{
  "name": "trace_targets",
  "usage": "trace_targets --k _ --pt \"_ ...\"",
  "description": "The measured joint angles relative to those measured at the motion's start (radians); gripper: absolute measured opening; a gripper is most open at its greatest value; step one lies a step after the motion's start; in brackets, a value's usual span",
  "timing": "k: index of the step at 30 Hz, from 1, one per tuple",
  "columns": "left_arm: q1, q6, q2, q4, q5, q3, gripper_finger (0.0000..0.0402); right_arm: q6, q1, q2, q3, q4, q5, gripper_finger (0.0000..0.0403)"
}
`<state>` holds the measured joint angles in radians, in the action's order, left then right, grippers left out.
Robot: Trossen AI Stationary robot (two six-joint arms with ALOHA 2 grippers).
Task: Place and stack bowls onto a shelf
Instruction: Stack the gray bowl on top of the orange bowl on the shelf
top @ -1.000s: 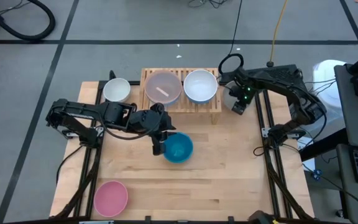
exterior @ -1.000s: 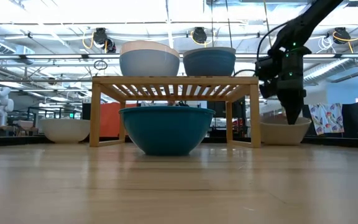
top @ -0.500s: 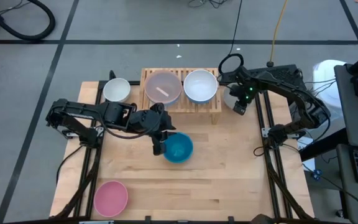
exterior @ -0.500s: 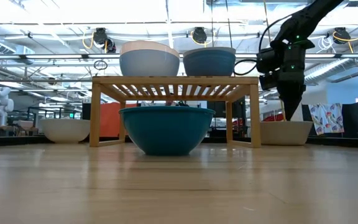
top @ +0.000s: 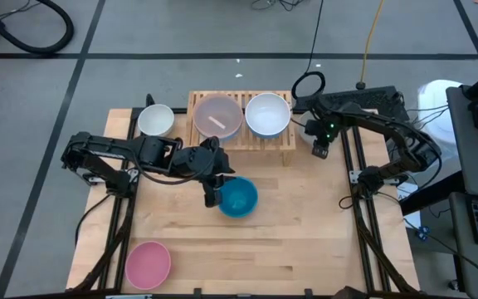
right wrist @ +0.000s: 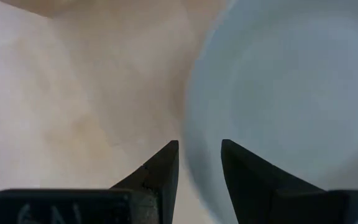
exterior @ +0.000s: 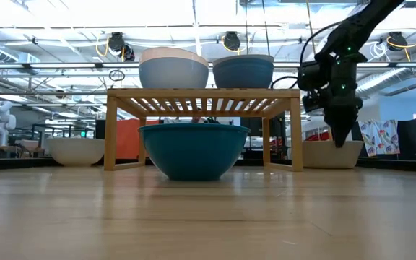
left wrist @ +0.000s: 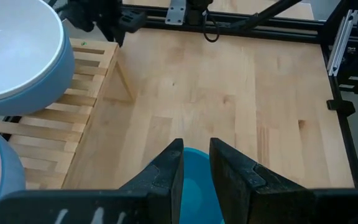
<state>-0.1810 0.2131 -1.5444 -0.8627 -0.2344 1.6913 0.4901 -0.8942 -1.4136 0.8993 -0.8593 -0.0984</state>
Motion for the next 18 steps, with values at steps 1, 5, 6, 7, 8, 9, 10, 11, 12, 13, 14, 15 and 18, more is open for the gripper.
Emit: trace_targets --k 1,5,6,7,8,9,10,11,12,13,14,15,18 --pt "0.0 0.0 0.0 0.0 0.0 0.0 0.0083 -0.003 0.0 0.0 -0.011 0.022 0.027 0.0116" --pt "0.0 0.001 0.0 0.0 0.0 0.0 0.0083 0.001 -0.001 0.0 -0.037 0.076 0.098 0.0113" --pt "0.0 0.001 0.0 0.0 0.0 0.0 0.0083 0.004 -0.001 0.0 -0.038 0.079 0.098 0.0108" --pt "0.0 0.001 0.0 0.0 0.0 0.0 0.0083 0.008 -0.001 0.0 -0.038 0.082 0.097 0.0099" --pt "0.0 0.002 0.0 0.0 0.0 0.0 0.0083 0.01 -0.001 0.0 -0.038 0.084 0.097 0.0087" --pt "0.0 0.002 0.0 0.0 0.0 0.0 0.0083 0.013 0.0 0.0 -0.038 0.084 0.097 0.0071" --pt "0.0 0.002 0.0 0.0 0.0 0.0 0.0083 0.017 0.0 0.0 -0.038 0.083 0.097 0.0051" --pt "0.0 0.002 0.0 0.0 0.0 0.0 0.0083 0.019 0.0 0.0 -0.038 0.082 0.096 0.003" --pt "0.0 0.002 0.0 0.0 0.0 0.0 0.0083 0.014 0.0 0.001 -0.037 0.085 0.102 0.0017" --pt "0.0 0.002 0.0 0.0 0.0 0.0 0.0083 -0.004 0.0 0.002 -0.036 0.085 0.106 0.0011" --pt "0.0 0.002 0.0 0.0 0.0 0.0 0.0083 -0.021 0.0 0.002 -0.036 0.083 0.106 0.0011" --pt "0.0 0.002 0.0 0.0 0.0 0.0 0.0083 -0.033 0.0 0.002 -0.036 0.078 0.106 0.001" --pt "0.0 0.002 0.0 0.0 0.0 0.0 0.0083 -0.054 0.003 0.025 -0.036 0.048 0.108 0.0004"
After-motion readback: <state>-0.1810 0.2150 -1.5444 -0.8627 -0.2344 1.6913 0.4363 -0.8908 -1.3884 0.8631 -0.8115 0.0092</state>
